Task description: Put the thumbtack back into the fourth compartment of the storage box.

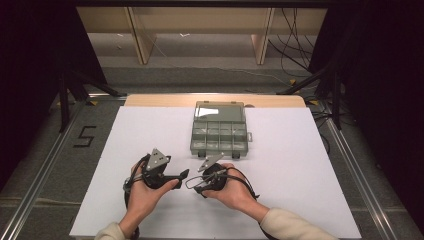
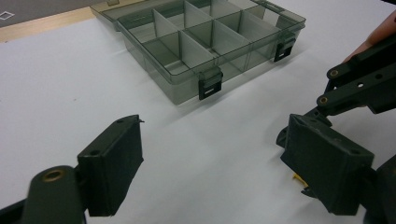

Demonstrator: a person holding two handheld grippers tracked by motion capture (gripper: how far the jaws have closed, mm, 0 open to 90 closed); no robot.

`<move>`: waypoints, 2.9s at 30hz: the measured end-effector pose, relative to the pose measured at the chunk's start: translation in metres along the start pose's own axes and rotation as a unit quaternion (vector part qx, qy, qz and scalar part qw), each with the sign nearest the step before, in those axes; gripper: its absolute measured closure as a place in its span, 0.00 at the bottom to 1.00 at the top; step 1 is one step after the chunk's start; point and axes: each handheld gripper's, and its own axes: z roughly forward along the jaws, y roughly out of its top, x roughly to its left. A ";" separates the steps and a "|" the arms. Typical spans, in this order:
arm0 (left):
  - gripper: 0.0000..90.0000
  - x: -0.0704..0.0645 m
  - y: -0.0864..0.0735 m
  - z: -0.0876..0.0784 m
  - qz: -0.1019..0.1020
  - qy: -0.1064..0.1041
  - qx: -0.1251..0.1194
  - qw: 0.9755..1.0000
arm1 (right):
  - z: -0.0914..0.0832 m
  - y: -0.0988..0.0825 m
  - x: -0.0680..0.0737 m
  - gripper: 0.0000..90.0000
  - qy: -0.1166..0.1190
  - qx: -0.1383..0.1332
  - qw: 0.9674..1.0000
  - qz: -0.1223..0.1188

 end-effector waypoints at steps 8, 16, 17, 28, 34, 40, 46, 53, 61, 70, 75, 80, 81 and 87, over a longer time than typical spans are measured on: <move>0.21 0.000 0.000 0.000 0.000 0.001 0.000 1.000 | 0.004 -0.001 0.008 0.66 -0.018 0.014 0.999 -0.038; 0.21 -0.001 0.000 0.000 -0.001 0.000 -0.002 1.000 | 0.004 -0.003 0.008 0.79 -0.008 0.011 0.999 -0.042; 0.21 -0.001 0.000 0.000 -0.001 0.000 -0.002 1.000 | 0.004 -0.003 0.008 0.81 -0.009 0.008 0.999 -0.038; 0.21 -0.001 0.000 0.000 -0.001 0.000 -0.002 1.000 | 0.003 -0.004 0.006 0.87 -0.011 0.004 0.999 -0.043; 0.21 0.000 0.000 0.000 0.000 0.001 0.000 1.000 | 0.003 -0.003 0.005 0.87 -0.008 0.003 0.999 -0.040; 0.21 0.000 0.000 0.000 -0.001 0.000 -0.001 1.000 | 0.000 -0.001 0.005 0.87 -0.006 -0.001 0.999 -0.040; 0.21 0.000 0.000 0.000 -0.005 -0.001 -0.004 1.000 | -0.004 0.001 0.002 0.87 -0.013 -0.011 0.999 -0.037; 0.21 0.000 -0.001 0.001 -0.013 0.001 -0.004 1.000 | -0.009 0.003 -0.002 0.87 -0.020 -0.018 0.999 -0.030; 0.21 0.001 -0.001 0.001 -0.004 -0.002 0.000 1.000 | -0.016 0.005 -0.008 0.87 -0.026 -0.023 0.999 -0.025; 0.21 0.000 -0.002 0.002 -0.006 -0.002 0.001 1.000 | -0.022 0.007 -0.015 0.87 -0.037 -0.040 0.998 -0.019; 0.21 0.001 -0.002 0.002 -0.005 -0.001 0.002 1.000 | -0.024 0.007 -0.017 0.87 -0.040 -0.043 0.998 -0.017; 0.21 0.001 -0.001 0.002 -0.006 -0.001 0.000 1.000 | -0.026 0.008 -0.019 0.87 -0.042 -0.045 0.998 -0.011; 0.21 0.001 -0.001 0.001 -0.005 -0.001 0.001 1.000 | -0.028 0.008 -0.020 0.87 -0.040 -0.041 0.998 -0.014; 0.21 0.001 -0.001 0.001 -0.007 -0.002 0.000 1.000 | -0.029 0.009 -0.023 0.87 -0.047 -0.050 0.998 -0.008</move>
